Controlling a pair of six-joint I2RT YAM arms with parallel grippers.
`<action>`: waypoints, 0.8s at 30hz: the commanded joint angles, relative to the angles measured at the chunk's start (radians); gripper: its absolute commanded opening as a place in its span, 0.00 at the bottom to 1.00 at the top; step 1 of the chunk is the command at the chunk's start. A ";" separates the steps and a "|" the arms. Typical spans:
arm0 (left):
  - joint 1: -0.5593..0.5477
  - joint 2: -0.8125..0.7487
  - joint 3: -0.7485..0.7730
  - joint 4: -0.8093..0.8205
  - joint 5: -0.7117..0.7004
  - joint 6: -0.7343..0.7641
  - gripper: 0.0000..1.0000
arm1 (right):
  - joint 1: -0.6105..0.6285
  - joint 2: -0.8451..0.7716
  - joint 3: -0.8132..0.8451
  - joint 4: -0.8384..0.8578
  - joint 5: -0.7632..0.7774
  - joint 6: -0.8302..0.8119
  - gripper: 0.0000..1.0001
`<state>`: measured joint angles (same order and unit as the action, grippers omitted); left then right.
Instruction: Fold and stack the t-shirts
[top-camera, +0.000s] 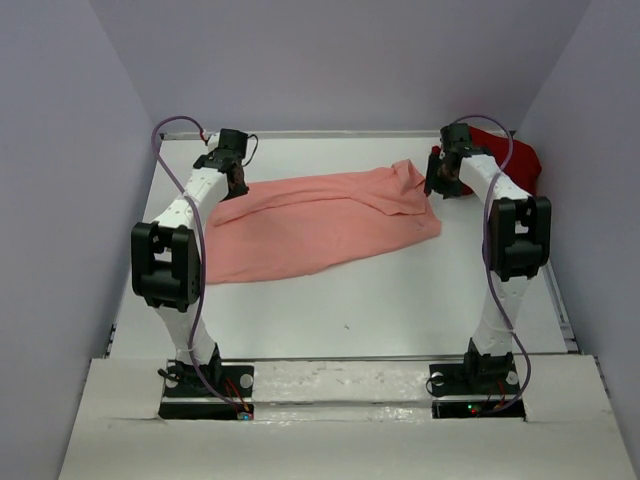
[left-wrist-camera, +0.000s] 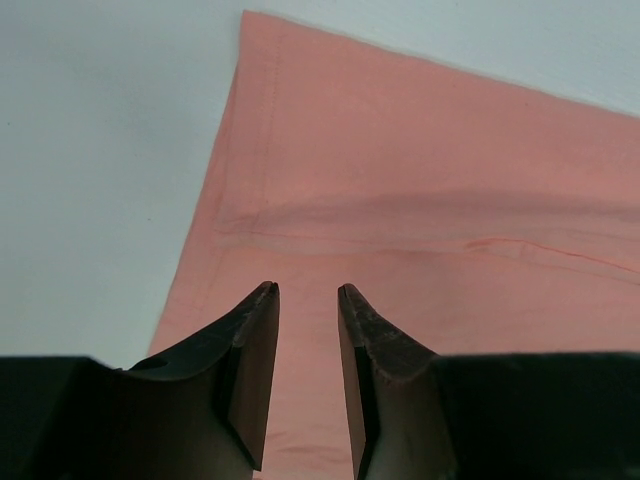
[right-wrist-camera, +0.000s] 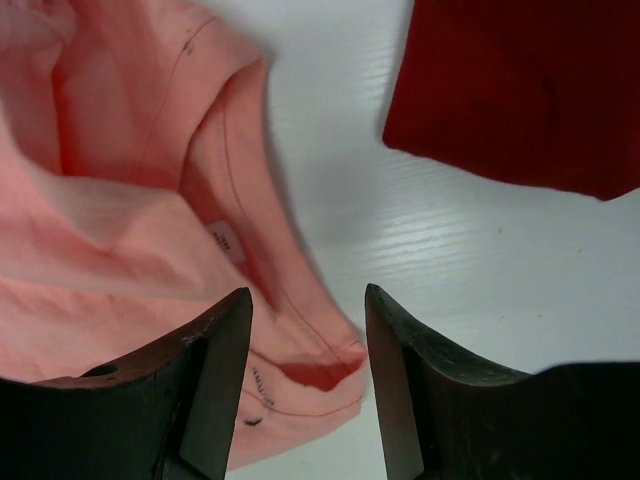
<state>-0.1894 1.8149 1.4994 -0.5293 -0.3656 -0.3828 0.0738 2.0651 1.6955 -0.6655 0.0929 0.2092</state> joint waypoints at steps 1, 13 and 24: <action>0.018 -0.005 0.041 0.009 0.020 0.007 0.41 | -0.003 0.024 0.059 0.003 -0.076 -0.025 0.54; 0.094 -0.008 -0.011 0.077 0.189 0.001 0.41 | -0.003 0.067 0.021 0.037 -0.180 -0.027 0.51; 0.154 -0.009 -0.036 0.101 0.280 -0.025 0.41 | -0.003 0.064 -0.039 0.076 -0.219 -0.004 0.46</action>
<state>-0.0635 1.8187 1.4769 -0.4530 -0.1616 -0.3912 0.0666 2.1349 1.6779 -0.6369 -0.0967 0.1986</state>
